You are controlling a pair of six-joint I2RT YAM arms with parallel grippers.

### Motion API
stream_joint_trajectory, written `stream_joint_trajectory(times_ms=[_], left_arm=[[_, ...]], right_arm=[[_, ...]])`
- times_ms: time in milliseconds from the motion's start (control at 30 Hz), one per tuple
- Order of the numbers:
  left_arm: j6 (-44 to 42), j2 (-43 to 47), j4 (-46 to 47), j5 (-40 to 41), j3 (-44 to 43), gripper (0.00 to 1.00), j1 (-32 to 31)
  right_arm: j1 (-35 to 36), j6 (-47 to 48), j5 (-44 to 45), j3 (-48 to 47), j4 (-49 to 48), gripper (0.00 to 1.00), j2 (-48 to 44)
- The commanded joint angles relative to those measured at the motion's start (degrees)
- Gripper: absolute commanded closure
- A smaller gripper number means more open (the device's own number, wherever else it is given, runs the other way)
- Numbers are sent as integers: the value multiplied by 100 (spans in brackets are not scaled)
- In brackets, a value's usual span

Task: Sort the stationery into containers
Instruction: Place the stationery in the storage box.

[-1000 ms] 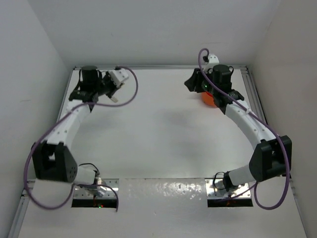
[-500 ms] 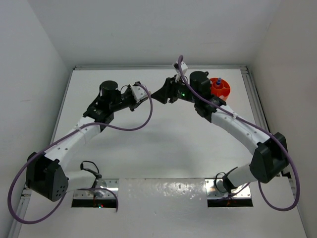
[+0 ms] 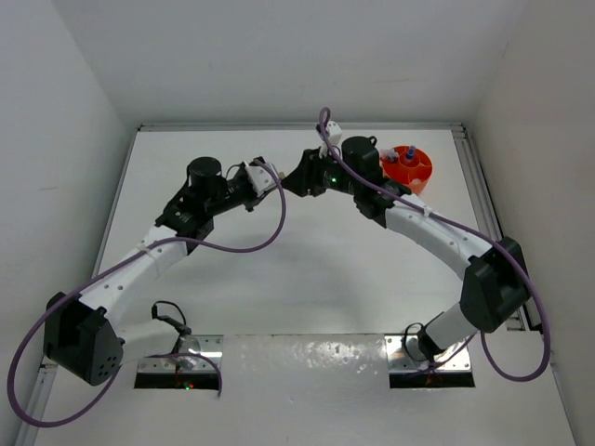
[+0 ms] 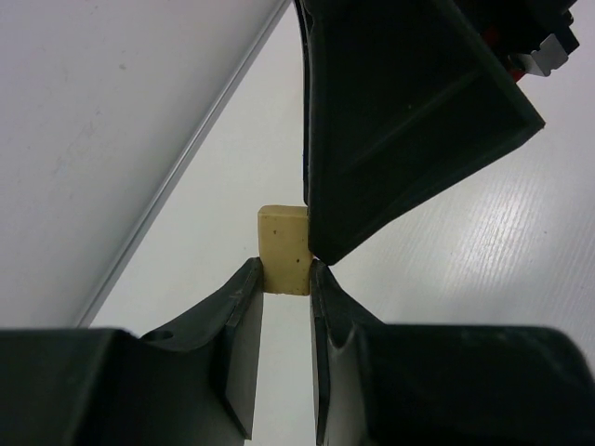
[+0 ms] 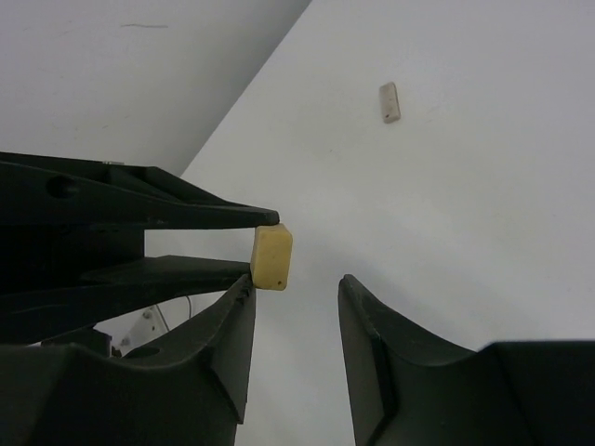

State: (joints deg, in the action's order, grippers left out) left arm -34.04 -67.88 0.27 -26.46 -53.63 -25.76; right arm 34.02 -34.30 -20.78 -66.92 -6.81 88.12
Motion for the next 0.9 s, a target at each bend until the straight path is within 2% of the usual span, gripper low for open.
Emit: stream_joint_trajectory(times_ms=[0, 367, 500, 533, 733, 867], left_arm=[[38, 205, 272, -167, 54, 100, -131], [73, 178, 324, -193, 116, 100, -123], [108, 178, 429, -158, 116, 100, -114], [108, 178, 465, -123, 116, 100, -122], [126, 135, 535, 44, 142, 100, -79], [108, 126, 570, 79, 177, 100, -70]], right_arm=[[34, -103, 179, -331, -295, 61, 48], [35, -155, 47, -656, -269, 69, 258], [43, -182, -5, -761, -154, 83, 355], [35, -164, -32, -753, -119, 83, 355], [-1, 152, -155, -946, 443, 70, 364], [-9, 170, -330, -867, 444, 65, 329]])
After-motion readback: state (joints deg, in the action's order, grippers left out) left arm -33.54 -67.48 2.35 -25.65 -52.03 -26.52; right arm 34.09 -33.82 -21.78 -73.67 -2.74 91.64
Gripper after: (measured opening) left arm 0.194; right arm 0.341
